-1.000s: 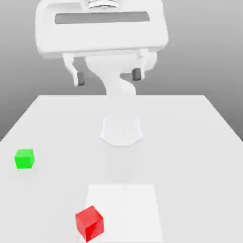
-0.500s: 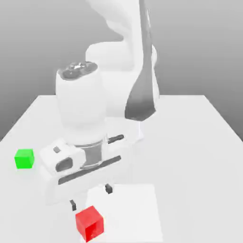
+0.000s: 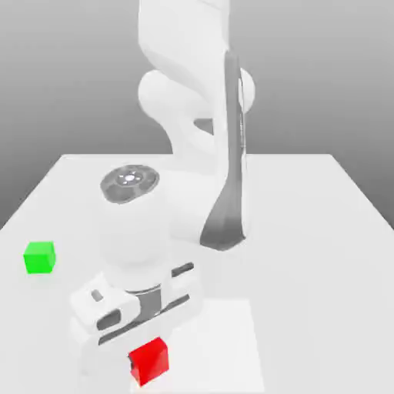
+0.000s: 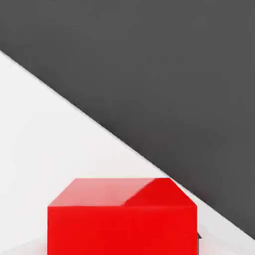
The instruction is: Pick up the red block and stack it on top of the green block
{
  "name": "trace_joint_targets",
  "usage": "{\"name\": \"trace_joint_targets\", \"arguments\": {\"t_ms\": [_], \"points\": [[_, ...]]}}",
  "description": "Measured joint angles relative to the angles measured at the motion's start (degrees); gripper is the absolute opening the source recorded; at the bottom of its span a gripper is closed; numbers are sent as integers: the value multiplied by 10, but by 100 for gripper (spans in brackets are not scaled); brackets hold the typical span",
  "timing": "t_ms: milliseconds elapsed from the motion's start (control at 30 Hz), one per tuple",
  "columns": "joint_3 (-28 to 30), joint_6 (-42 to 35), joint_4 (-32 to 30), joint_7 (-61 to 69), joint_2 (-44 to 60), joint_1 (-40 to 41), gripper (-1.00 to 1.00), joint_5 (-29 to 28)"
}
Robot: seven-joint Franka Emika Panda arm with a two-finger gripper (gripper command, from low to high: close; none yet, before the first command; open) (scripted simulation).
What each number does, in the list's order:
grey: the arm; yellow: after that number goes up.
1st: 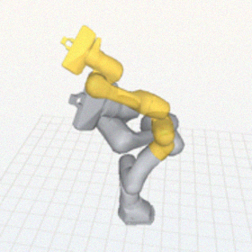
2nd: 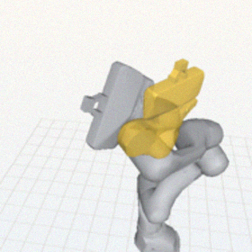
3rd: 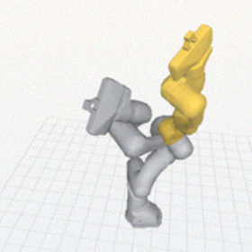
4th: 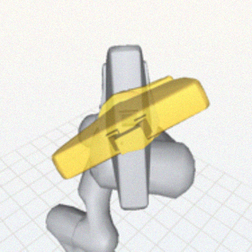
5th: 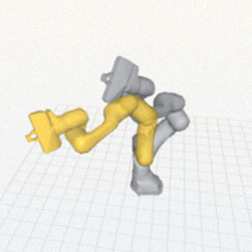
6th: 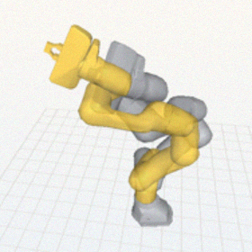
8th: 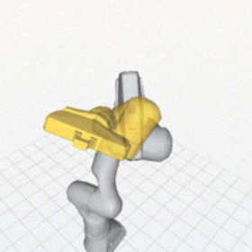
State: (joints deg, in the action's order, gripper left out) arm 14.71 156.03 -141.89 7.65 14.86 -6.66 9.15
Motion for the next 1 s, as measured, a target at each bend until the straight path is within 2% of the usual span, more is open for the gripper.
{"name": "trace_joint_targets", "arguments": {"t_ms": [167,367,533,733,1000], "points": [[79,-35,-39,48,-84,55,-100,-73],[159,-47,-98,158,-165,222,-100,-152],[217,-44,-152,270,-216,304,-100,-189],[244,-18,-166,317,-210,315,-100,-172],[248,23,-164,369,-166,296,-100,-99]]}}
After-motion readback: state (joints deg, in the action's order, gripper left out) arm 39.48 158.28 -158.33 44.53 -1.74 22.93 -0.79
